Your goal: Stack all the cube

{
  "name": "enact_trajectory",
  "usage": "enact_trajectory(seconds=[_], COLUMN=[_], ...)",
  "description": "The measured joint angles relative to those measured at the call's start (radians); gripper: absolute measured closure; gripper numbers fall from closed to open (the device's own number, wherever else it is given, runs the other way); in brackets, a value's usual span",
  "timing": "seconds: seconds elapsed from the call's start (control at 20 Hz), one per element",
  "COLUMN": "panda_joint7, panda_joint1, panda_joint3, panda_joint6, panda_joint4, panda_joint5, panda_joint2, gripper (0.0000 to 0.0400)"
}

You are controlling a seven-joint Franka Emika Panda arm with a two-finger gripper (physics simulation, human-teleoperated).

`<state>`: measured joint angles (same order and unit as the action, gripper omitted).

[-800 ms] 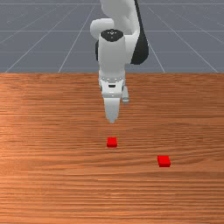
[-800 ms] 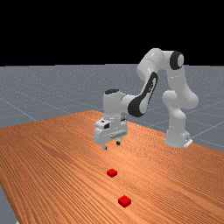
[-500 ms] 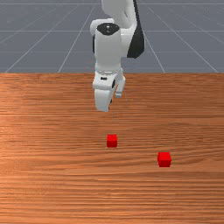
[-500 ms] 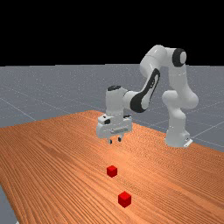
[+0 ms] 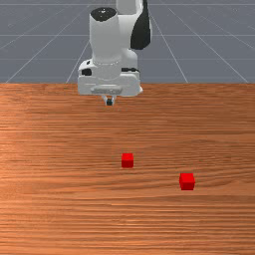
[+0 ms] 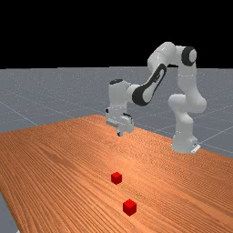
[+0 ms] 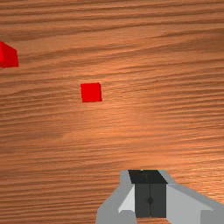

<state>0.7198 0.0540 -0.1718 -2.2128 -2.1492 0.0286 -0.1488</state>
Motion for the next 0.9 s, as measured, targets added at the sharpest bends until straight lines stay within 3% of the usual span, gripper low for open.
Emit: enact_trajectory(seconds=[0.05,0.1,0.2,0.4,0.9], panda_joint7=[0.018,0.027,0.038,0.027,-0.031], panda_joint1=[0.002,0.005,0.025,0.053,0.022], panda_joint3=[0.0,0.007,0.027,0.062,0.118], panda_joint6=[-0.01,-0.027,-0.052,-0.206,-0.542], panda_joint4=[0.0,-0.005,-0.021,-0.033,0.014], panda_joint5=[0.002,0.005,0.011,0.033,0.115], panda_joint2=[-0.011,-0.019,-0.027,-0.087,-0.386], gripper=[0.0242,0.0147,0.0054,0.0007,0.0])
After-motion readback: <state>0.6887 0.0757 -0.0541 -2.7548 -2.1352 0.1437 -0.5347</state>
